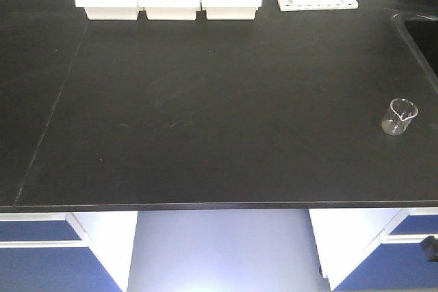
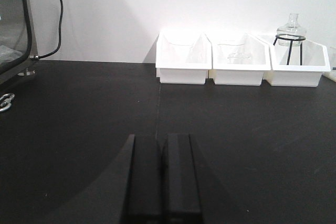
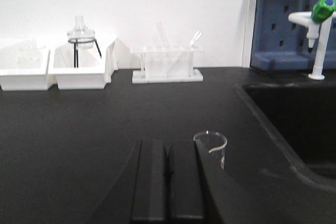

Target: Grab beaker and place in storage area

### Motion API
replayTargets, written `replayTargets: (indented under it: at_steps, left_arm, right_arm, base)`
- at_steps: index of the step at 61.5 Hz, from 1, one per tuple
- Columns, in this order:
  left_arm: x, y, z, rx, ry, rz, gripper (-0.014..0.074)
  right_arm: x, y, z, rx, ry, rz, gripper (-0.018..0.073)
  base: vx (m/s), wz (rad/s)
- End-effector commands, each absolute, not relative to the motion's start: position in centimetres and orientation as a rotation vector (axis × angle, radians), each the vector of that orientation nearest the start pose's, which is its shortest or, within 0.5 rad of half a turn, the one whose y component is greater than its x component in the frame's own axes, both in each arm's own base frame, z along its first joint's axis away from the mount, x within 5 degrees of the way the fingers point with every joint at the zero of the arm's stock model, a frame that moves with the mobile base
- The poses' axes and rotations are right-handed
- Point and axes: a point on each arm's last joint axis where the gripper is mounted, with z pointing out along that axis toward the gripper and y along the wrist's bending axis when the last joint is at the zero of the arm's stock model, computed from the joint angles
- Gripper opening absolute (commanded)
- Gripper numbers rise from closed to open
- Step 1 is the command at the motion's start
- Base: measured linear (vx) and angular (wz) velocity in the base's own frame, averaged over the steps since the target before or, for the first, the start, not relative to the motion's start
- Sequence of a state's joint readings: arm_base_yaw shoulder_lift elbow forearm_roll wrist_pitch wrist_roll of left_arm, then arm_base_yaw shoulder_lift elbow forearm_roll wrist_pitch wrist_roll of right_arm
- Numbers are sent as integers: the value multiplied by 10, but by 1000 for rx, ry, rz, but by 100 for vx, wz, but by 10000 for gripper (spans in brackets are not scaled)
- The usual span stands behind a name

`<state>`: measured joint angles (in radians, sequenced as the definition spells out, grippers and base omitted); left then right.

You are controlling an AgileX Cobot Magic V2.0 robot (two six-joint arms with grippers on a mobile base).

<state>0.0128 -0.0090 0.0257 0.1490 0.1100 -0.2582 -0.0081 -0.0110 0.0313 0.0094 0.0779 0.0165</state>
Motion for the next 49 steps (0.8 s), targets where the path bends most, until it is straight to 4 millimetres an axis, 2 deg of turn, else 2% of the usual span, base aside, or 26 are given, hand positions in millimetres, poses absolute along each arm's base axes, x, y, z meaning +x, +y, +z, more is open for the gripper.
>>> replayTargets:
  at_steps: [1,7,13,17,23,37,42,49]
  left_arm:
    - [56,1,196,-101,1526,-89,-8]
    - [56,1,196,-101,1526,-89,-8]
    - [56,1,196,-101,1526,-89,-8]
    - [56,1,196,-101,1526,-89,-8]
    - [56,1,196,-101,1526,-89,-8]
    - [56,1,196,-101,1526,-89,-8]
    - [56,1,196,-101,1526,-89,-8]
    - [56,1,196,-101,1526,-89,-8]
  right_arm:
    - [56,-1,208,24,1428,13,-8]
    - [52,-1,226,23,1316,13,-8]
    - [45,0,259,11,1264,0,-6]
    - [45,0,276,9,1298,-2,-5]
    - [53,-1,290,-26,1411,-48,-4]
    - [99,-1,274,-64,1583,-72,-4]
    - [114,0,260,-65,1628,-64,-4]
    - [132,0,230,-68,1731,-53,-4]
  base:
    - [0,0]
    - [0,0]
    - [0,0]
    - [0,0]
    - [0,0]
    - [0,0]
    - [0,0]
    - [0,0]
